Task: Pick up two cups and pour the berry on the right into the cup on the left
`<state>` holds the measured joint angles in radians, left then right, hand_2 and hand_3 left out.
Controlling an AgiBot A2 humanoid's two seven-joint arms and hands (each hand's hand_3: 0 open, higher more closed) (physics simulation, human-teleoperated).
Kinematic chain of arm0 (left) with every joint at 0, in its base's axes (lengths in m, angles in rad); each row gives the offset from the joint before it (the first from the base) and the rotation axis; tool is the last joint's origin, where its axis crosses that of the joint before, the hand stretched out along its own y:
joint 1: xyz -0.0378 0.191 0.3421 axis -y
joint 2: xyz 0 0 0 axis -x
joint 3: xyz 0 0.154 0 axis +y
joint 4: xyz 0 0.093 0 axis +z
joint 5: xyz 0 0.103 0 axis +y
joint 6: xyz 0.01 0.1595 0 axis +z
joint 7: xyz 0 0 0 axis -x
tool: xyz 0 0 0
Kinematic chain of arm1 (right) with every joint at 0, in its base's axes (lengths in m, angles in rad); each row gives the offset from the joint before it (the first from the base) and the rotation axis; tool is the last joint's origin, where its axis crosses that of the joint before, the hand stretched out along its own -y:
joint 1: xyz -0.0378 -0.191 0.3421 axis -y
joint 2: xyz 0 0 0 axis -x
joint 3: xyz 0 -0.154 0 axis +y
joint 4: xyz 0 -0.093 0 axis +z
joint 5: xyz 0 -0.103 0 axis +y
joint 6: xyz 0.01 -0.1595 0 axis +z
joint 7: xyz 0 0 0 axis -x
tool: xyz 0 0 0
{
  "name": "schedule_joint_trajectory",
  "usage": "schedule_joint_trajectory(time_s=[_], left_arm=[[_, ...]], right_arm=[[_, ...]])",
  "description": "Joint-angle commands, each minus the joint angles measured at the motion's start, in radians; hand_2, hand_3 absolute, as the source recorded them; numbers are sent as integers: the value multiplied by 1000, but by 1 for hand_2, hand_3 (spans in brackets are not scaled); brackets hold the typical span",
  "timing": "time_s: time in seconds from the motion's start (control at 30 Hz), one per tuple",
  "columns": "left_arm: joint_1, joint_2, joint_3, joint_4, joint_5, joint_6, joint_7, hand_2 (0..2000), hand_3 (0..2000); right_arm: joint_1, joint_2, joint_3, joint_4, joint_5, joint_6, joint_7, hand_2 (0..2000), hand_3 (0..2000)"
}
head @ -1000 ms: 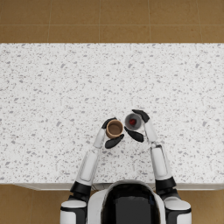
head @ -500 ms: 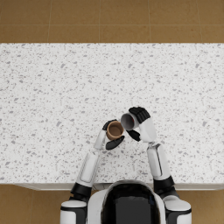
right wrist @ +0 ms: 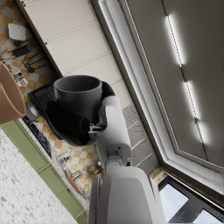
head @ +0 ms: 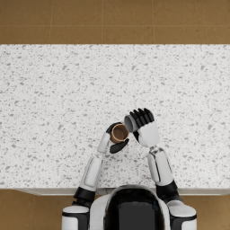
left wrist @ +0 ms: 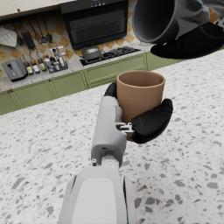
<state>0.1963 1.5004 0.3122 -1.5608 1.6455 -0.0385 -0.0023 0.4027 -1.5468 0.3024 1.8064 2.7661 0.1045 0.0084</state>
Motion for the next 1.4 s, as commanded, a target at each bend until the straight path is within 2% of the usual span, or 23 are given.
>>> schedule_joint_trajectory(time_s=[0.03, 0.6, 0.83, 0.87, 0.9, 1.0, 1.13, 1.4], left_arm=[[12, 6, -1, -2, 0, 0, 0, 2000, 1280], [13, 20, 2, 3, 1, 0, 0, 2000, 1280], [7, 22, 4, 11, 1, -2, -1, 2000, 1280], [22, 30, 8, 3, 1, -2, -1, 2000, 1280], [24, 31, 3, 6, 1, -1, 0, 2000, 1280], [10, 27, 6, 15, 1, -3, 0, 2000, 1280], [17, 32, -2, 3, 1, -3, 0, 2000, 1280], [-9, 25, -3, 3, 1, -2, 0, 2000, 1280]], right_arm=[[14, -9, 7, 24, 32, 0, 0, 2000, 1280], [-21, -8, 86, 76, 578, 1, 2, 2000, 1280], [-19, -22, 82, 87, 801, 0, 3, 2000, 1280], [16, 58, 139, 87, 833, 0, 3, 2000, 1280], [-14, -2, 96, 86, 864, 0, 2, 2000, 1280], [-13, -6, 97, 85, 960, 1, 2, 2000, 1280], [-19, -9, 91, 85, 1019, 2, 2, 2000, 1280], [-48, 1, 84, 90, 1039, 1, 2, 2000, 1280]])
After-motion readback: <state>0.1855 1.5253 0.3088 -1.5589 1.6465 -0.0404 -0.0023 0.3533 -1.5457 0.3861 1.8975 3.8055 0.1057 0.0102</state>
